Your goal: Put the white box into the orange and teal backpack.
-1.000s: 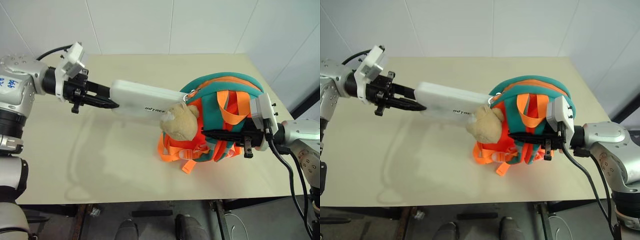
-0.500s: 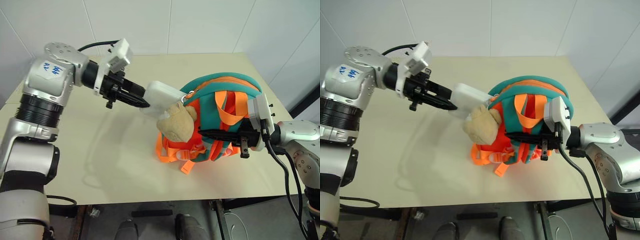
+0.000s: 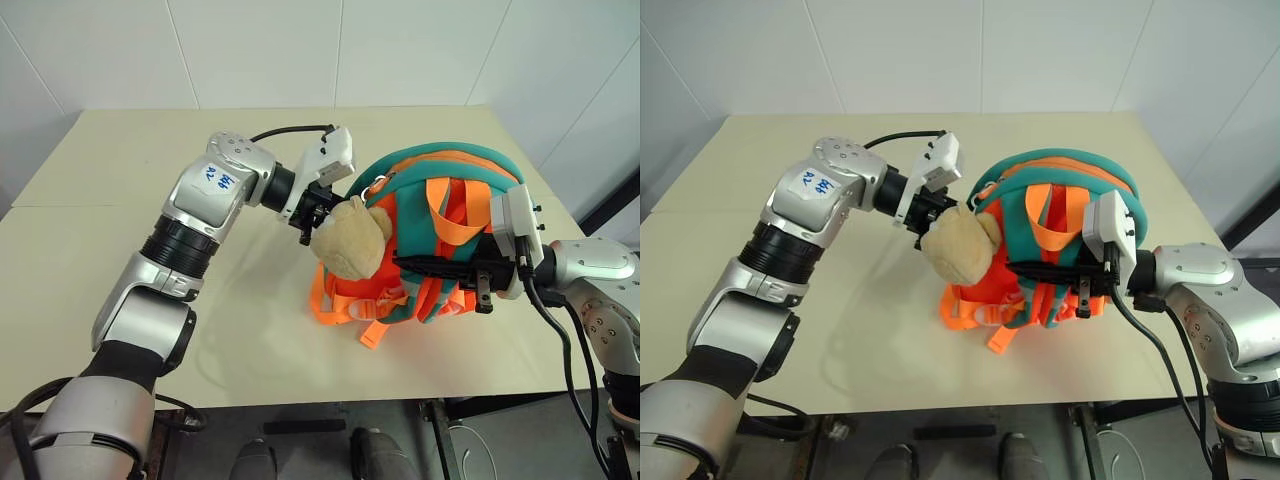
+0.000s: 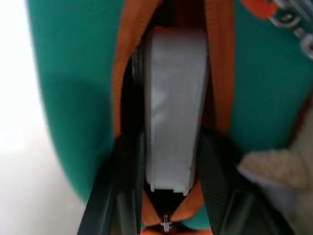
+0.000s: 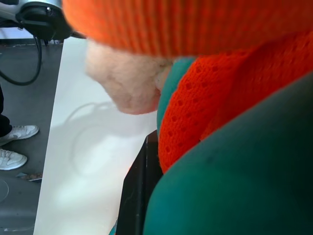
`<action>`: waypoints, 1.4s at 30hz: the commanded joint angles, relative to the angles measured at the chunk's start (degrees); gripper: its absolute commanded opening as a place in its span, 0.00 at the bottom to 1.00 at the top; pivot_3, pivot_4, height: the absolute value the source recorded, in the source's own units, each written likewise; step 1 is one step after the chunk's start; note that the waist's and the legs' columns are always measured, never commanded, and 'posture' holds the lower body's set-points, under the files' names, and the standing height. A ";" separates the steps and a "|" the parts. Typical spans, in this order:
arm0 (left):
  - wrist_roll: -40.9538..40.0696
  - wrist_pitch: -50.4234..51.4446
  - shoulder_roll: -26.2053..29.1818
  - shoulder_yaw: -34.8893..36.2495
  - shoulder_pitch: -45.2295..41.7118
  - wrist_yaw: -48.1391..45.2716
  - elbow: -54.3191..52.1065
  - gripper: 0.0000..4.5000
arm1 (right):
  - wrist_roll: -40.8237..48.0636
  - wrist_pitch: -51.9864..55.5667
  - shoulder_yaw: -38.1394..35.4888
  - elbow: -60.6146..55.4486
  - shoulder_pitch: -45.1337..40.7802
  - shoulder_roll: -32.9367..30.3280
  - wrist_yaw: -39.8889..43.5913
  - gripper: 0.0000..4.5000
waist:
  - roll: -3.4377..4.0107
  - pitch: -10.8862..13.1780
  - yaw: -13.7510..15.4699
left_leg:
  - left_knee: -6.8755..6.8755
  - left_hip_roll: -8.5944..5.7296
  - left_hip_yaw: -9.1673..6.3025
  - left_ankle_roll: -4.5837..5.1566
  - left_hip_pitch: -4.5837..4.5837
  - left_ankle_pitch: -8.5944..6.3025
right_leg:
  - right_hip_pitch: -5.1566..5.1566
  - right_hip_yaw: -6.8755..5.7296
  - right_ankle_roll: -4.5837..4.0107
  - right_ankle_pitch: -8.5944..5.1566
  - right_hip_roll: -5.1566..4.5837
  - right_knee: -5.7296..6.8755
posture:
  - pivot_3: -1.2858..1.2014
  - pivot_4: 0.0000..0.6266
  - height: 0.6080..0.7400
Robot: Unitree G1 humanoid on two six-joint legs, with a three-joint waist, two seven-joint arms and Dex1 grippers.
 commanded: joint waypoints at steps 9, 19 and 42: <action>-4.68 2.16 10.97 8.02 -0.55 -10.27 -3.35 1.00 | -0.04 -1.47 -1.17 -2.22 -1.42 0.95 -1.47 0.00 | 0.00 0.00 -0.13 | 0.00 0.00 0.02 0.00 0.05 0.00 | 0.00 0.07 0.01 0.01 0.02 0.02 | 0.52 0.24 1.00; -17.77 15.33 18.83 16.93 7.88 -11.36 -17.60 1.00 | 0.02 -1.40 -1.69 -2.36 -0.54 0.81 -1.41 0.00 | 0.00 0.00 0.13 | 0.07 0.00 0.04 0.00 0.02 0.00 | 0.01 0.08 0.02 0.01 0.01 0.06 | 0.52 0.24 1.00; -23.92 26.36 8.52 15.86 7.74 6.37 -22.81 0.30 | 1.58 -1.64 -3.31 -4.92 1.11 2.21 -3.55 0.00 | 0.00 0.00 -0.01 | 0.21 -0.02 0.12 0.01 0.08 0.00 | 0.04 0.27 0.15 0.11 0.04 0.07 | 0.52 0.24 1.00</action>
